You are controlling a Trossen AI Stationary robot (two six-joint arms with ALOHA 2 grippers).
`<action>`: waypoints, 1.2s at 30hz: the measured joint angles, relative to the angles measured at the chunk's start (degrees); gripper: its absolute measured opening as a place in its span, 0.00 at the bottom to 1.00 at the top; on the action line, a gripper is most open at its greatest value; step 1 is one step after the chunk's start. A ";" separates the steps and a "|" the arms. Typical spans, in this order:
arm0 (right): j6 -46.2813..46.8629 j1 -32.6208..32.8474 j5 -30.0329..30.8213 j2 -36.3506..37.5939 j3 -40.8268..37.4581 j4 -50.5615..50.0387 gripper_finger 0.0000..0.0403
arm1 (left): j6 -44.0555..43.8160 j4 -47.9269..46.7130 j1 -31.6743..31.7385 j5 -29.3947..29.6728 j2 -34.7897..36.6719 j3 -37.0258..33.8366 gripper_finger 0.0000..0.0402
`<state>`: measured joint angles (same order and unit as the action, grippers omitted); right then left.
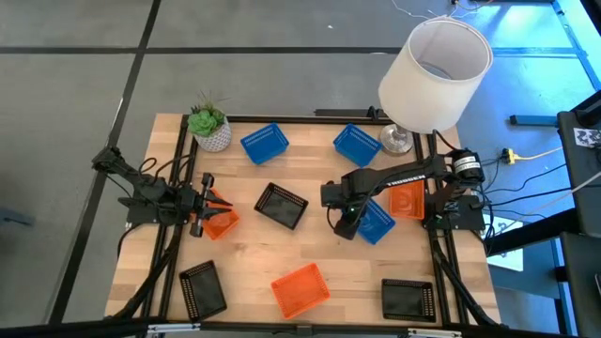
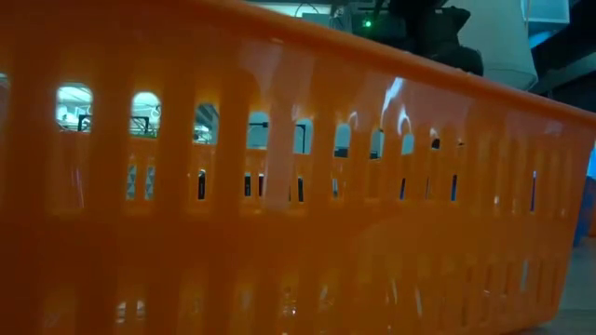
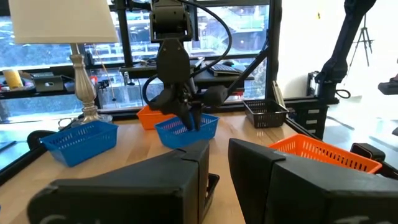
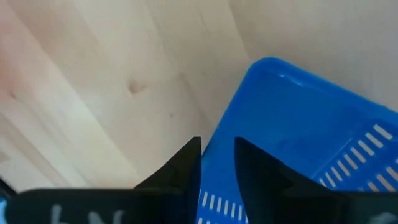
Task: Stack baskets by color
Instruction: Stack the bottom blue bin on the right blue bin
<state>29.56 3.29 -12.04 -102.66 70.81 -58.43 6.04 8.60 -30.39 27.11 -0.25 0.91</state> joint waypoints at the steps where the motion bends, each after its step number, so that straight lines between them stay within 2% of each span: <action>1: 0.00 0.00 0.40 -0.03 0.00 0.00 0.23 | 0.00 0.02 -0.01 0.00 0.00 0.00 0.14; 10: 1.71 -0.28 1.43 -0.10 -5.63 8.71 0.23 | 0.05 0.00 0.00 0.02 0.00 0.02 0.14; 12: 1.69 -0.40 1.78 -0.10 -6.40 9.77 0.21 | 0.06 -0.02 0.00 0.02 0.00 0.02 0.14; 14: 1.70 -0.42 4.38 0.01 -6.43 9.97 0.14 | 0.06 0.00 0.00 0.02 0.00 0.02 0.14; 16: 1.35 -0.39 7.41 0.07 -5.79 9.49 0.04 | 0.07 -0.01 0.00 0.02 0.00 0.02 0.14; 17: 0.96 -0.39 9.09 -0.05 -5.12 9.40 0.03 | 0.07 0.00 -0.02 0.06 0.00 0.02 0.14; 19: 0.09 -0.53 11.58 -0.10 -3.42 8.48 0.02 | 0.07 -0.02 0.00 0.42 0.00 0.02 0.14; 23: -2.35 -1.53 12.76 -0.10 2.16 4.02 0.01 | 0.07 -0.02 -0.01 0.46 0.00 0.02 0.14; 28: -5.88 -3.26 20.72 -0.10 11.13 -3.26 0.01 | 0.06 -0.04 -0.02 0.57 0.00 0.02 0.14; 31: -7.51 -4.91 28.54 -0.10 15.91 -6.04 0.01 | 0.06 -0.04 0.00 0.59 0.00 0.02 0.14; 36: -8.87 -9.30 39.32 -0.09 18.63 -5.29 0.00 | 0.05 -0.04 -0.02 0.57 0.00 0.02 0.14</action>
<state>20.69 -6.01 27.28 -102.76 89.44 -63.73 6.09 8.56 -30.41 27.68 -0.25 0.93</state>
